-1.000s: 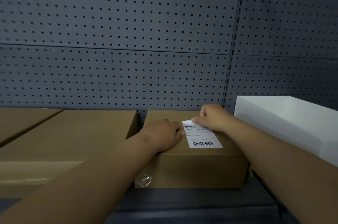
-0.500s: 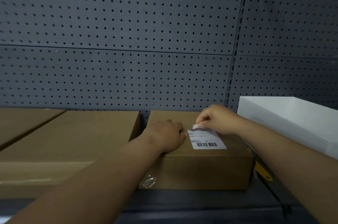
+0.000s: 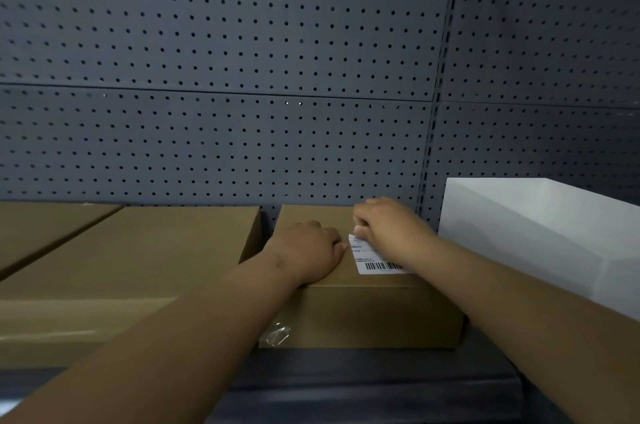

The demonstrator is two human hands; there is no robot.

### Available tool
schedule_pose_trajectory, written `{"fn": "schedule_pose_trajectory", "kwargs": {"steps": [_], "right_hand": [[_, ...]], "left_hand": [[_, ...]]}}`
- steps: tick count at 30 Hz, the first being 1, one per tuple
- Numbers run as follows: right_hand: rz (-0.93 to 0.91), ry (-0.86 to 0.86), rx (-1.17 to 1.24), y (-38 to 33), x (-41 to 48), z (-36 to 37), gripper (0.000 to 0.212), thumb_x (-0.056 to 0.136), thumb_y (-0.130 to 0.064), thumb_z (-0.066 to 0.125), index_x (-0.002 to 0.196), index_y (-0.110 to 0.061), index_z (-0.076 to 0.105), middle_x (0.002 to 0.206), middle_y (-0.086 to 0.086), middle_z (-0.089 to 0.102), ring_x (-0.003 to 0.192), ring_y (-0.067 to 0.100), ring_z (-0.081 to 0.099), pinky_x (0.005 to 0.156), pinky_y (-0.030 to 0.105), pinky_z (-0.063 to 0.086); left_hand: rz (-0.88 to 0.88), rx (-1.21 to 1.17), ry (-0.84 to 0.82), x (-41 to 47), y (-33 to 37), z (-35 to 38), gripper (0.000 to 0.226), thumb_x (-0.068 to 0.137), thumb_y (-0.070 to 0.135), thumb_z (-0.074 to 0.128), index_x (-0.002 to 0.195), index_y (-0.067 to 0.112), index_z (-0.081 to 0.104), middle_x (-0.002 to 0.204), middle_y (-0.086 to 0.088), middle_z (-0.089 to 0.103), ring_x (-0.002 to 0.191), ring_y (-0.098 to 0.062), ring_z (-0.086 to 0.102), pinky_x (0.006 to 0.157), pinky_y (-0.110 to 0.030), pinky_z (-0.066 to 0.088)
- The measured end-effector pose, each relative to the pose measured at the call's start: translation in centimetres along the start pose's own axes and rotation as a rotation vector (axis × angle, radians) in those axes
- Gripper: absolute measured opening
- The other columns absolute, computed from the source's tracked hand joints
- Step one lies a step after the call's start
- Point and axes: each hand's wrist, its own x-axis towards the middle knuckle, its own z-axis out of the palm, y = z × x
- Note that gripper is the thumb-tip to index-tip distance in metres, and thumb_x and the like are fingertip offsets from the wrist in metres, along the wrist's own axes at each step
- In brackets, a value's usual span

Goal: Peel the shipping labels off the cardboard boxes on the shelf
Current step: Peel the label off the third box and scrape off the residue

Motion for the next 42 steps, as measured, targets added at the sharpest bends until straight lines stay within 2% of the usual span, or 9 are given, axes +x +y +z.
{"fn": "schedule_pose_trajectory", "kwargs": {"steps": [5,9,12,16,19,24,31,36,42], "right_hand": [[0.065,-0.024,-0.006,-0.1,-0.2,-0.8,0.015,0.095,-0.023,0.051,0.098,-0.011,0.060,0.097,0.003,0.060,0.082,0.014,0.047,0.069,0.027,0.034],[0.067,-0.141,-0.024,-1.6,0.1,-1.0,0.034,0.096,-0.018,0.052,0.129,-0.012,0.054,0.129,0.011,0.059,0.108,0.023,0.057,0.087,0.032,0.044],[0.052,-0.182,0.046,0.1,0.5,-0.8,0.017,0.093,-0.014,0.055,0.102,-0.016,0.070,0.103,0.003,0.069,0.096,0.019,0.063,0.088,0.032,0.048],[0.454,0.349,-0.060,7.6,2.2,-8.3,0.026,0.083,0.010,0.051,0.096,0.002,0.072,0.091,0.016,0.067,0.085,0.032,0.063,0.074,0.030,0.044],[0.317,0.582,-0.075,6.3,3.3,-11.9,0.027,0.083,0.008,0.052,0.102,0.002,0.071,0.102,0.021,0.065,0.096,0.035,0.060,0.075,0.027,0.039],[0.085,0.377,-0.050,0.8,3.7,-10.0,0.023,0.091,-0.001,0.048,0.100,-0.004,0.069,0.099,0.010,0.061,0.099,0.028,0.059,0.081,0.031,0.046],[0.017,0.236,0.019,-1.4,2.3,-7.3,0.017,0.095,-0.015,0.052,0.102,-0.011,0.067,0.105,0.006,0.062,0.098,0.021,0.057,0.081,0.031,0.045],[-0.022,0.254,0.103,-3.0,2.1,-7.0,0.019,0.095,-0.017,0.053,0.108,-0.015,0.067,0.106,0.004,0.062,0.100,0.019,0.058,0.083,0.030,0.046],[0.010,0.301,0.320,-3.4,1.6,-8.3,0.028,0.099,-0.018,0.048,0.121,-0.016,0.065,0.123,-0.001,0.065,0.115,0.014,0.059,0.090,0.018,0.039]], "left_hand": [[0.006,0.021,0.009,0.0,0.0,0.0,0.045,0.102,0.043,0.026,0.133,0.021,0.049,0.123,-0.010,0.056,0.110,-0.024,0.055,0.090,-0.036,0.043],[0.012,0.021,0.006,0.0,0.1,0.0,0.045,0.102,0.042,0.026,0.134,0.020,0.048,0.124,-0.010,0.056,0.111,-0.024,0.055,0.090,-0.035,0.043],[0.014,0.046,0.007,-0.1,0.0,-0.1,0.045,0.102,0.042,0.025,0.133,0.020,0.047,0.123,-0.011,0.056,0.110,-0.026,0.055,0.090,-0.037,0.044],[0.021,0.048,0.000,-0.2,-0.1,0.1,0.044,0.102,0.042,0.025,0.132,0.019,0.047,0.123,-0.012,0.055,0.110,-0.029,0.055,0.093,-0.042,0.047],[0.020,0.022,-0.003,-0.2,-0.2,0.0,0.044,0.101,0.043,0.025,0.131,0.019,0.048,0.122,-0.012,0.055,0.110,-0.028,0.055,0.093,-0.042,0.047],[-0.036,-0.109,-0.022,-0.5,-0.2,-0.8,0.049,0.099,0.046,0.034,0.135,0.013,0.043,0.131,-0.012,0.053,0.116,-0.026,0.053,0.097,-0.038,0.044],[-0.068,-0.837,0.213,-0.4,-0.5,-3.0,0.082,0.085,0.051,0.060,0.149,0.025,0.016,0.153,-0.006,0.032,0.137,-0.024,0.036,0.105,-0.037,0.034],[-0.065,-0.895,0.351,0.4,-0.3,-3.9,0.058,0.095,0.035,0.054,0.145,0.025,0.028,0.119,-0.005,0.059,0.098,-0.020,0.058,0.071,-0.028,0.048],[-0.037,-0.860,0.494,1.1,-0.5,-4.0,0.031,0.101,0.012,0.036,0.125,0.018,0.055,0.093,-0.004,0.061,0.072,-0.013,0.053,0.060,-0.025,0.041]]}}
